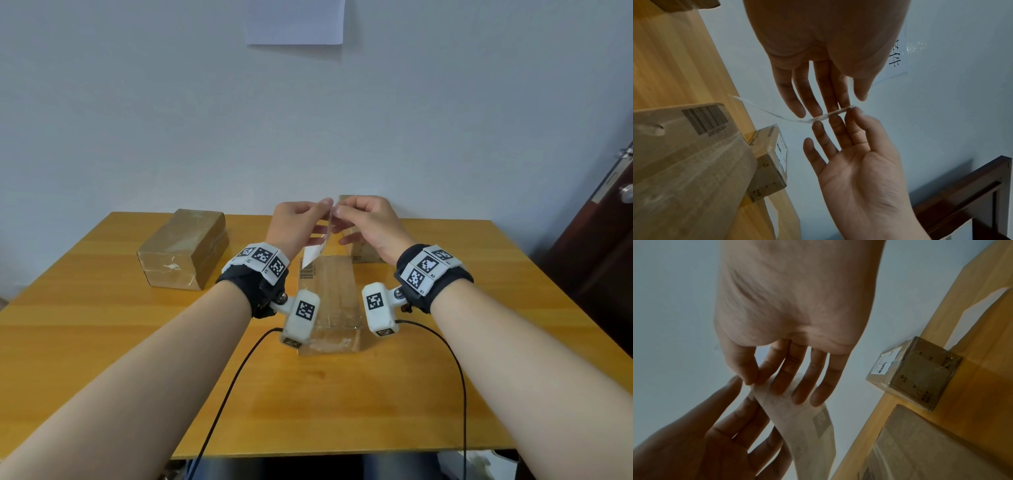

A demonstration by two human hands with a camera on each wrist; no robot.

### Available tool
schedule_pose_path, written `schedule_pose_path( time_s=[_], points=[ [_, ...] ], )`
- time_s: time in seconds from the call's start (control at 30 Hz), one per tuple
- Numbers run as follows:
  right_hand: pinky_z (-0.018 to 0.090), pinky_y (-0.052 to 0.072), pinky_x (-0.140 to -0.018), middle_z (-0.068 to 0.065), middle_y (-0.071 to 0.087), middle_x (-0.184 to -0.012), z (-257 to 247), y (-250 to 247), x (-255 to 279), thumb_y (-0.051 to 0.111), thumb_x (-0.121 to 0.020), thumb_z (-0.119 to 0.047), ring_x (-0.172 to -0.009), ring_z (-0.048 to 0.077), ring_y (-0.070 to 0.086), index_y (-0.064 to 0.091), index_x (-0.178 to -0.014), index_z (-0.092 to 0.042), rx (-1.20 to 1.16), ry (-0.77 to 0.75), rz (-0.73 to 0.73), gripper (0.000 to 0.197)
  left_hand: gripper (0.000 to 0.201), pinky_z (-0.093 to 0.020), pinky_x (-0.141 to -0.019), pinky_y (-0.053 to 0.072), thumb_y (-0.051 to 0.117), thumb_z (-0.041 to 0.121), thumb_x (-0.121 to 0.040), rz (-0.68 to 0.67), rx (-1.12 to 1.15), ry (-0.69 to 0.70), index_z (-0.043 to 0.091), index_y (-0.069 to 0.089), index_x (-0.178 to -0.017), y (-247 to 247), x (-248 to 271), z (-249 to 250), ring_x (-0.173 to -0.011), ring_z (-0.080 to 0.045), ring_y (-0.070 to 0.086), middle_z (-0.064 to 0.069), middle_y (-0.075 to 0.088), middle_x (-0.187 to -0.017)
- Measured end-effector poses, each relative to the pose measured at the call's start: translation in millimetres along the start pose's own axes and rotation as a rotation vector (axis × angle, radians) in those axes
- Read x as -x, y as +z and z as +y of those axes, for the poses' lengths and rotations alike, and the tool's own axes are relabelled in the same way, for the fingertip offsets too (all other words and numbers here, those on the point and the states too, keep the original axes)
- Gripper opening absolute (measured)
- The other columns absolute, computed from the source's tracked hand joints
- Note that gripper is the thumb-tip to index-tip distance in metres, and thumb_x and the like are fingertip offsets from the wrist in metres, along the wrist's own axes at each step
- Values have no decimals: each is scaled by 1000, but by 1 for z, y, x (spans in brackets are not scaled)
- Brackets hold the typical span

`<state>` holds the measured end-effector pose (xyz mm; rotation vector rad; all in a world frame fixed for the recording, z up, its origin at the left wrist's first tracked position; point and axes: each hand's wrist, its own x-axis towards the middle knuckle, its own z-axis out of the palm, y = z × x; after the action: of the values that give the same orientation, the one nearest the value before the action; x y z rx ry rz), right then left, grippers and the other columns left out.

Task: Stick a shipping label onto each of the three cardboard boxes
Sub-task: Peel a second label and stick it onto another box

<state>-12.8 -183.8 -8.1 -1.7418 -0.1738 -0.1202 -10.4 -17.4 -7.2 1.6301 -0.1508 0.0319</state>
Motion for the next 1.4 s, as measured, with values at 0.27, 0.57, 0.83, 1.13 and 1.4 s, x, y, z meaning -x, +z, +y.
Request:
schedule_pose_path(
  time_s=[0.27, 0.57, 0.83, 1.13, 1.4],
  points=[
    [39, 64, -72, 6, 80, -93, 0, -1, 0, 72, -97, -18, -82, 17, 74, 77, -104, -2, 49, 4, -10, 19, 22, -33, -71, 64, 68, 31, -96, 39, -74, 31, 11, 78, -92, -3, 0, -5, -80, -20, 77, 1, 80, -87],
    [34, 62, -65, 3, 79, -87, -1, -2, 2, 68, -98, -17, -77, 18, 73, 73, -98, -5, 43, 50, 7, 13, 22, -28, -67, 61, 65, 31, -98, 63, -67, 8, 13, 76, -90, -4, -2, -11, -73, -15, 74, 1, 79, -90],
    [33, 61, -65, 1, 77, -81, 0, -5, 2, 68, -97, -17, -77, 19, 73, 75, -93, -7, 27, 87, 32, 13, 23, -28, -66, 60, 57, 27, -103, 53, -75, -10, 11, 73, -97, -2, -2, -10, -73, -12, 72, 1, 77, -91],
    [42, 62, -74, 6, 75, -79, 3, -7, 1, 69, -94, -15, -74, 20, 73, 77, -86, -8, 19, 102, 88, 13, 22, -31, -67, 59, 51, 25, -106, 52, -95, -13, 13, 68, -101, -2, -2, -11, -77, -16, 71, 1, 74, -92],
    [40, 61, -72, 7, 74, -79, 4, -8, 0, 66, -94, -12, -74, 21, 70, 75, -88, -7, 3, 122, 123, 12, 23, -33, -68, 59, 49, 24, -107, 70, -108, -25, 11, 67, -99, -4, -4, -13, -77, -16, 71, 1, 72, -90]
  ],
)
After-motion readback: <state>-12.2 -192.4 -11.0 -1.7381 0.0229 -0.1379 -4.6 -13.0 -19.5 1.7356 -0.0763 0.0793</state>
